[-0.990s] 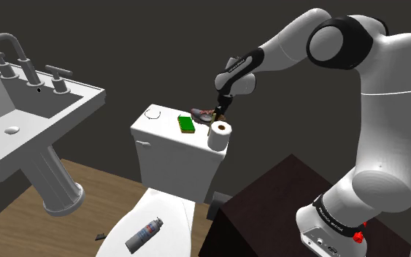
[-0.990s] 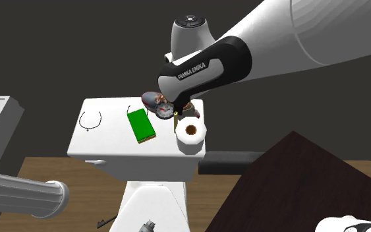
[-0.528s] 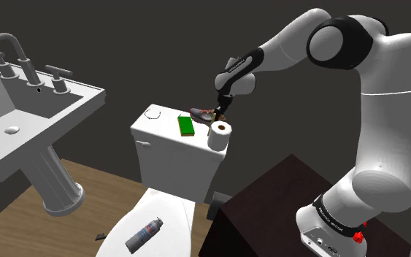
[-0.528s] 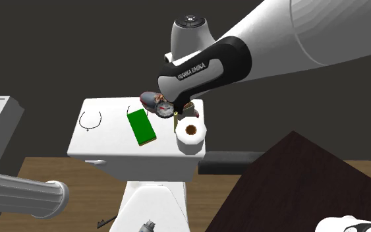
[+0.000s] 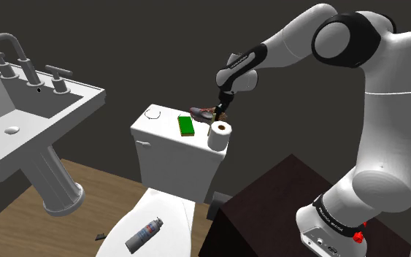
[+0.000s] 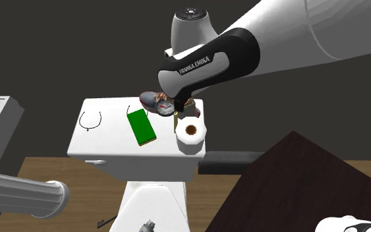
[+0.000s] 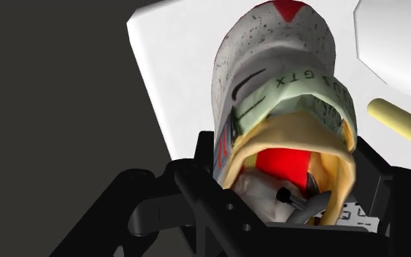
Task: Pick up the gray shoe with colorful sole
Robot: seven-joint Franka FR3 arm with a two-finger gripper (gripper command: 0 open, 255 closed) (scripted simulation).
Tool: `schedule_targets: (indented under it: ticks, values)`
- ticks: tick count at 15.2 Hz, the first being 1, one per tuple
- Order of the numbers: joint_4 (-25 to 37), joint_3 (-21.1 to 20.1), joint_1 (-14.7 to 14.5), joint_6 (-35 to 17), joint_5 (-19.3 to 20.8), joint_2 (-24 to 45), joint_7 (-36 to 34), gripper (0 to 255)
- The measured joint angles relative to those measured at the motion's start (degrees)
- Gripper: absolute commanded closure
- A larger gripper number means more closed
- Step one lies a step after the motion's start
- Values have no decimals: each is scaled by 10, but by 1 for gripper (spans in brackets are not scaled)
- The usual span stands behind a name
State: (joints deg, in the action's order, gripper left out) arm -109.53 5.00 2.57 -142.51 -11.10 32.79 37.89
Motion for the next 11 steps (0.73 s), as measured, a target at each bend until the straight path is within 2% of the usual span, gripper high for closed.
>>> schedule_targets:
  ticks: [11]
  values:
    - [2, 9, -6, 58, 13, -57, -13, 255]
